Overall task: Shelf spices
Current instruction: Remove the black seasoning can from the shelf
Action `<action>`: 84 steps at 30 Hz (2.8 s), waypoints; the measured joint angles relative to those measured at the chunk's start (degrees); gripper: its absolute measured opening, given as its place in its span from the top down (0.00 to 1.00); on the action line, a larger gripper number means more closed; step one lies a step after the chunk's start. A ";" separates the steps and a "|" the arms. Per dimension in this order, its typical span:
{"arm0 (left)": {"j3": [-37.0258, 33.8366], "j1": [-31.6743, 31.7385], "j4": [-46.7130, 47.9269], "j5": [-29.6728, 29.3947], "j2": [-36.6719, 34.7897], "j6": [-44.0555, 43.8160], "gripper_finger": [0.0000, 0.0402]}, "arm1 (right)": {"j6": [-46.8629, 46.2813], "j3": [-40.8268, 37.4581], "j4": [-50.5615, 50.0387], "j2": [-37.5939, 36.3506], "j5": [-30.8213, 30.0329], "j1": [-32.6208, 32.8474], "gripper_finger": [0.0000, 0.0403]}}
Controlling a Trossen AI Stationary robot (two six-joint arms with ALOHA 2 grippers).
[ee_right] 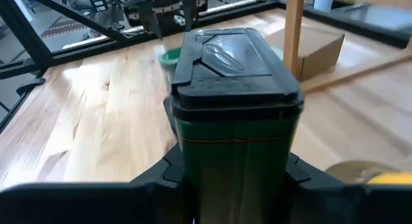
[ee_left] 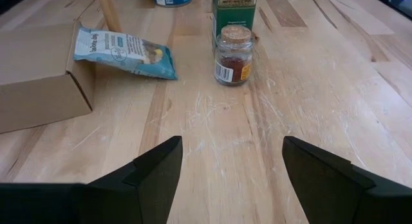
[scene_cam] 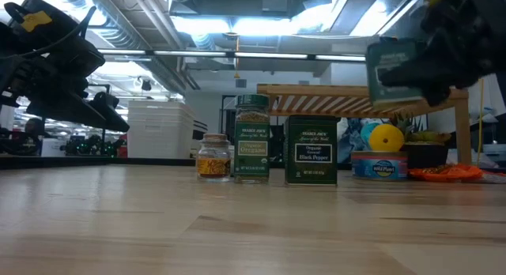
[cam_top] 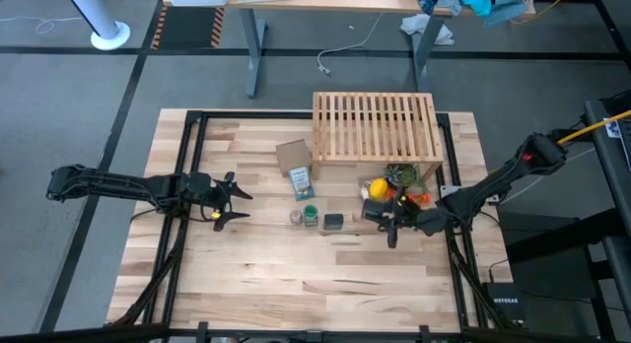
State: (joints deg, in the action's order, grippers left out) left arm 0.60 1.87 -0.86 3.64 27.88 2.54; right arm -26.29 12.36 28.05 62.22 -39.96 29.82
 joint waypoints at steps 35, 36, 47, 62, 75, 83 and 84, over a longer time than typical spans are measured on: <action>0.00 0.00 0.00 -0.02 0.00 0.00 0.35 | -0.31 1.71 39.23 44.37 2.02 0.92 0.67; 0.00 0.00 0.00 0.00 0.00 -0.01 0.35 | -0.28 1.95 39.40 44.92 1.98 0.92 0.67; 0.00 0.00 0.00 0.00 0.02 0.01 0.35 | -1.01 3.54 39.75 47.82 1.69 0.92 0.63; 0.00 0.00 0.00 0.00 0.01 0.01 0.35 | -1.15 3.18 37.52 48.02 2.53 0.92 0.30; 0.00 0.00 0.00 0.00 0.01 0.00 0.35 | -0.45 -3.96 51.42 47.93 2.05 0.92 0.15; 0.00 0.00 0.00 0.00 0.02 0.01 0.35 | -0.73 -11.26 61.90 45.75 1.87 0.92 0.15; 0.00 0.00 0.00 -0.02 0.01 -0.01 0.35 | -0.73 -11.54 62.14 45.10 2.01 0.93 0.15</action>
State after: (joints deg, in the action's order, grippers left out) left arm 0.60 1.87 -0.86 3.62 27.90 2.52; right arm -27.02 0.82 90.19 107.32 -37.95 30.75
